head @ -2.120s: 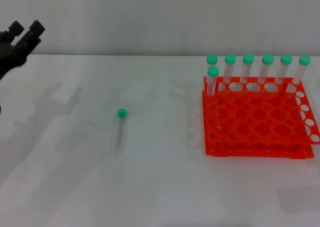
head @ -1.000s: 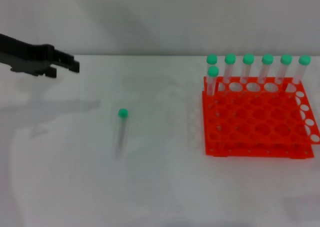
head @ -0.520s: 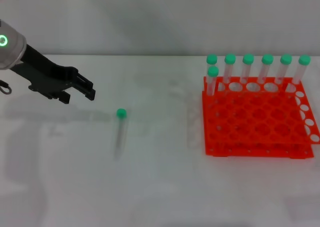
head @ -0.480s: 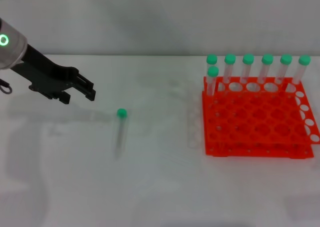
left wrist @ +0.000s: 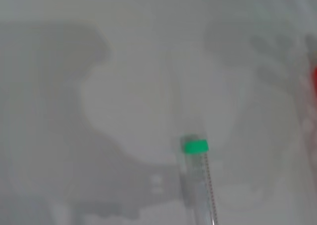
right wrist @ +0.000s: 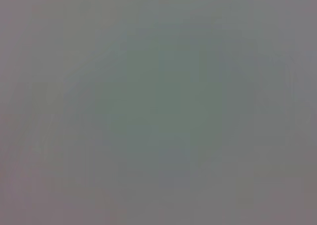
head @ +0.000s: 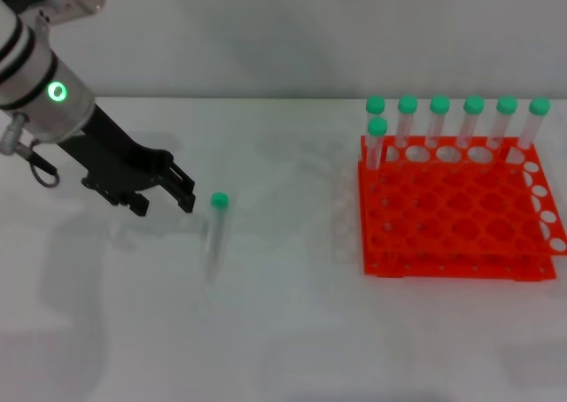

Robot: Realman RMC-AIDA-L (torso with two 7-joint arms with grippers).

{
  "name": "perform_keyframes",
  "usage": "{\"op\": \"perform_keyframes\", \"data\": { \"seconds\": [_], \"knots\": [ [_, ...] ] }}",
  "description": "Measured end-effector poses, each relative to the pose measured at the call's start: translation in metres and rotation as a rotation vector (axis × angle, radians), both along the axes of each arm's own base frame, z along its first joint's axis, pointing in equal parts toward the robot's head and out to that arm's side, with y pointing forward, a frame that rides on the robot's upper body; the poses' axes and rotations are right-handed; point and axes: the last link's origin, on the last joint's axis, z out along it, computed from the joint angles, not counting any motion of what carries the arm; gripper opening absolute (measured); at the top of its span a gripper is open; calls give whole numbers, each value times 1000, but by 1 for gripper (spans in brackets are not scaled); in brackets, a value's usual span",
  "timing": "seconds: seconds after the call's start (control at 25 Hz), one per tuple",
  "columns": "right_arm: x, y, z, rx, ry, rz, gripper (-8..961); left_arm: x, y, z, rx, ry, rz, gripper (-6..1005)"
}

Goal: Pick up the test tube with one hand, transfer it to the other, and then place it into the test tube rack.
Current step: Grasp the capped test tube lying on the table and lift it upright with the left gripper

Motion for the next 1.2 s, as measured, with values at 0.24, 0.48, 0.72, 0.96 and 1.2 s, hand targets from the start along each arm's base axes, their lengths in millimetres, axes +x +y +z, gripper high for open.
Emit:
{"op": "perform_keyframes", "data": {
  "seconds": [0.24, 0.48, 0.72, 0.96, 1.2],
  "knots": [
    [0, 0, 1, 2, -4, 0, 873, 0, 0, -19, -12, 2, 18, 610],
    [1, 0, 2, 4, -9, -4, 873, -8, 0, -37, 4, -8, 32, 604],
    [0, 2, 2, 3, -11, -2, 872, -12, -4, -52, 1, -22, 44, 597],
    [-2, 5, 1, 5, -33, -6, 872, -18, -10, -65, -17, -25, 65, 590],
    [-3, 8, 0, 0, -35, -3, 872, -19, -13, -70, -25, -26, 74, 584]
  ]
}}
